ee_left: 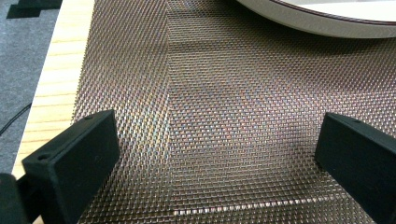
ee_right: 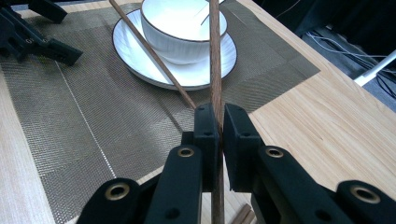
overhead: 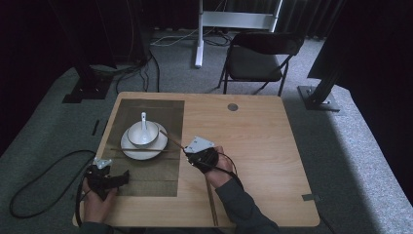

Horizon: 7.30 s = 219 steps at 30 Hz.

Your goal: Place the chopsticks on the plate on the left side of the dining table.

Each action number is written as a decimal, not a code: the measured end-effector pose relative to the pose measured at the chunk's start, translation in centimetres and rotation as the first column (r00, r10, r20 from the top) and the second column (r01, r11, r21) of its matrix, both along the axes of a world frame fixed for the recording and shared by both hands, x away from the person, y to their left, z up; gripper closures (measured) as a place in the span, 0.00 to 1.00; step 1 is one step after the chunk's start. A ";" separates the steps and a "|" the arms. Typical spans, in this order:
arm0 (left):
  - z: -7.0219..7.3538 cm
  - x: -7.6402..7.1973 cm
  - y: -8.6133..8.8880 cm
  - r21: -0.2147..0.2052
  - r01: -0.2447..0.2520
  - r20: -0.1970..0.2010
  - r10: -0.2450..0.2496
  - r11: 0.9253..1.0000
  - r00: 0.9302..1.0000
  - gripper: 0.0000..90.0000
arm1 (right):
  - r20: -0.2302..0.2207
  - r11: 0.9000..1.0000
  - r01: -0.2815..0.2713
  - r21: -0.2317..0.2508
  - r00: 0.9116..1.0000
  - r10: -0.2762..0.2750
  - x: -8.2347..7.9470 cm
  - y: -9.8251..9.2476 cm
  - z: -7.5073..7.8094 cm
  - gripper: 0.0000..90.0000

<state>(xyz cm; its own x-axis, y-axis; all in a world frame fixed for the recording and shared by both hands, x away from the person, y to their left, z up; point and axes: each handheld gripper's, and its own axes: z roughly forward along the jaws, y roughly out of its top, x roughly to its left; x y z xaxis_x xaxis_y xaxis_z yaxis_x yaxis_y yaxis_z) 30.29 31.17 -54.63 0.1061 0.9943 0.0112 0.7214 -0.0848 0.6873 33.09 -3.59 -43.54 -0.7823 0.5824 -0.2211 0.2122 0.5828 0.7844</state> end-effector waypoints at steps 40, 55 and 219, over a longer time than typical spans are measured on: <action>0.0 0.0 0.0 0.000 -0.001 0.001 0.001 1.000 1.000 0.00 | 0.000 0.995 -0.097 -0.016 0.995 0.097 1.1 3.7 -0.7 0.94; 0.0 0.0 0.0 0.000 0.000 0.003 0.000 1.000 1.000 0.00 | -0.010 0.992 -0.126 -0.004 0.992 0.126 1.8 4.5 -1.0 0.94; 0.0 0.0 0.0 -0.001 -0.002 0.003 0.002 1.000 1.000 0.00 | -0.039 0.876 -0.415 -0.245 0.907 0.419 7.0 16.8 -6.4 0.91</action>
<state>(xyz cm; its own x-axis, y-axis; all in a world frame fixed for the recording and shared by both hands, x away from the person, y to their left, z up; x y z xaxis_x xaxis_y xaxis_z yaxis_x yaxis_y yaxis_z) 30.30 31.15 -54.65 0.1043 0.9945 0.0105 0.7197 -0.0827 0.6894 40.14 13.18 -49.92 -0.9363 0.1294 -0.3266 -0.1035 0.7868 0.6084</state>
